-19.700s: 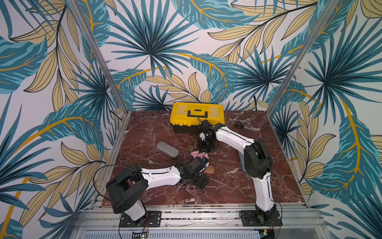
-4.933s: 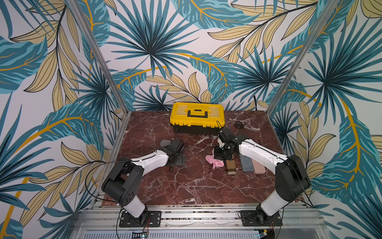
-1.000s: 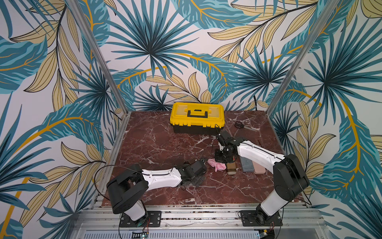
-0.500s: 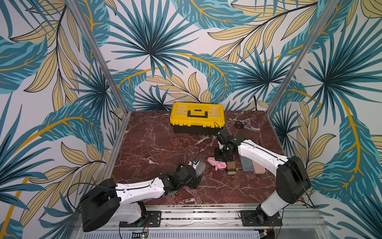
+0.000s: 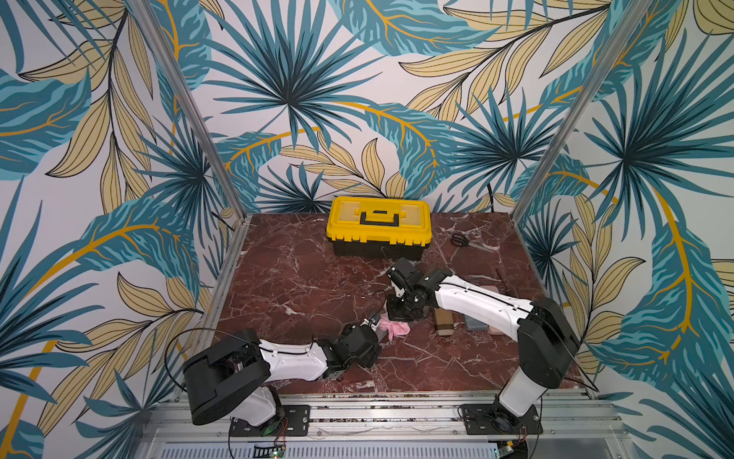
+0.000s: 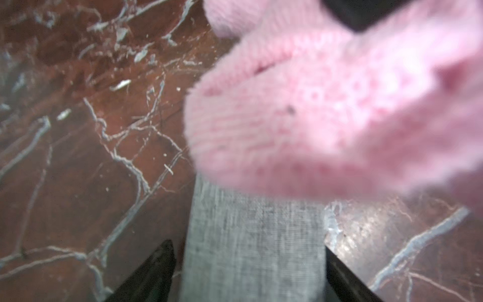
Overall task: Wipe the eyeglass case
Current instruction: Wipe the dirt from the eyeglass case.
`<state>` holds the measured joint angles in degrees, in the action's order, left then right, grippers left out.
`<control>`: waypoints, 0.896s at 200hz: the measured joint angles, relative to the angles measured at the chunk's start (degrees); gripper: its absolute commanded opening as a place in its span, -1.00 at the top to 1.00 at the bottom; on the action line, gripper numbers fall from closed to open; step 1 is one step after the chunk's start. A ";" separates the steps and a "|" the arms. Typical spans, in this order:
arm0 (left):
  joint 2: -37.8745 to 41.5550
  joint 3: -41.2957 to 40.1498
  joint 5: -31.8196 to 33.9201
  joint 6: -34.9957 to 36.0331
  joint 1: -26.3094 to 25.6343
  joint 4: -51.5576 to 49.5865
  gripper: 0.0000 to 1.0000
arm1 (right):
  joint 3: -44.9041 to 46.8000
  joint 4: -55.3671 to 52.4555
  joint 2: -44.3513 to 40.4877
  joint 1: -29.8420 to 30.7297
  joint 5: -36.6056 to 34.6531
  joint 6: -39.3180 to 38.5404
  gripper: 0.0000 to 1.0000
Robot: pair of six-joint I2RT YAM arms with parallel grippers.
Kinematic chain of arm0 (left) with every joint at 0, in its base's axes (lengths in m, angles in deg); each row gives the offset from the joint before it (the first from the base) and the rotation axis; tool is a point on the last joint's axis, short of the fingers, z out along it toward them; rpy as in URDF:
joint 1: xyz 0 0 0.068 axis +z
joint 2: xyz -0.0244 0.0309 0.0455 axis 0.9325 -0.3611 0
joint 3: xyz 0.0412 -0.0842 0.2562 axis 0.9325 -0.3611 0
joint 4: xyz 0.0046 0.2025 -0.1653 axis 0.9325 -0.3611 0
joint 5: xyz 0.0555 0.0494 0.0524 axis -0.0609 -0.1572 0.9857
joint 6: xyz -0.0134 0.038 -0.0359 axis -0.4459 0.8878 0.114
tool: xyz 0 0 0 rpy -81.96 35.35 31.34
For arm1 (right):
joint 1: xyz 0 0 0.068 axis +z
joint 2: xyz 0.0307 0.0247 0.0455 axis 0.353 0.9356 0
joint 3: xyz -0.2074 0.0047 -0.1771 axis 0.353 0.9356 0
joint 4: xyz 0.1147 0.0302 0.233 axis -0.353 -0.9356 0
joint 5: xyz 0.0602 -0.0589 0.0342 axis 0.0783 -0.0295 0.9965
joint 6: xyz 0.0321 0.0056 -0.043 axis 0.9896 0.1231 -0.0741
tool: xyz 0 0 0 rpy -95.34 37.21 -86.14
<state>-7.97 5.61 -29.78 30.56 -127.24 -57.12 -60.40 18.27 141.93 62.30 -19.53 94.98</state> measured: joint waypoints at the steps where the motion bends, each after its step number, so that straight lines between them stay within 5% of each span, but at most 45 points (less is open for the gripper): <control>1: 0.00 -0.07 0.00 0.31 0.00 0.09 -0.40 | -0.02 0.02 0.22 -0.04 0.07 0.00 1.00; 55: -0.44 -2.19 -1.05 1.42 0.02 5.46 -0.37 | -4.94 -4.46 6.25 -4.59 -6.56 -3.15 1.00; 128: -2.82 -3.63 -3.02 1.46 0.13 12.96 0.00 | -4.22 0.24 4.68 -0.28 3.19 2.38 1.00; 179: -3.74 -4.63 -3.26 1.90 0.15 16.68 0.09 | -13.51 -10.10 10.19 -3.19 -10.43 -4.72 1.00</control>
<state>-11.71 0.98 -33.03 32.46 -127.09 -40.44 -73.91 8.18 152.11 59.11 -29.96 90.26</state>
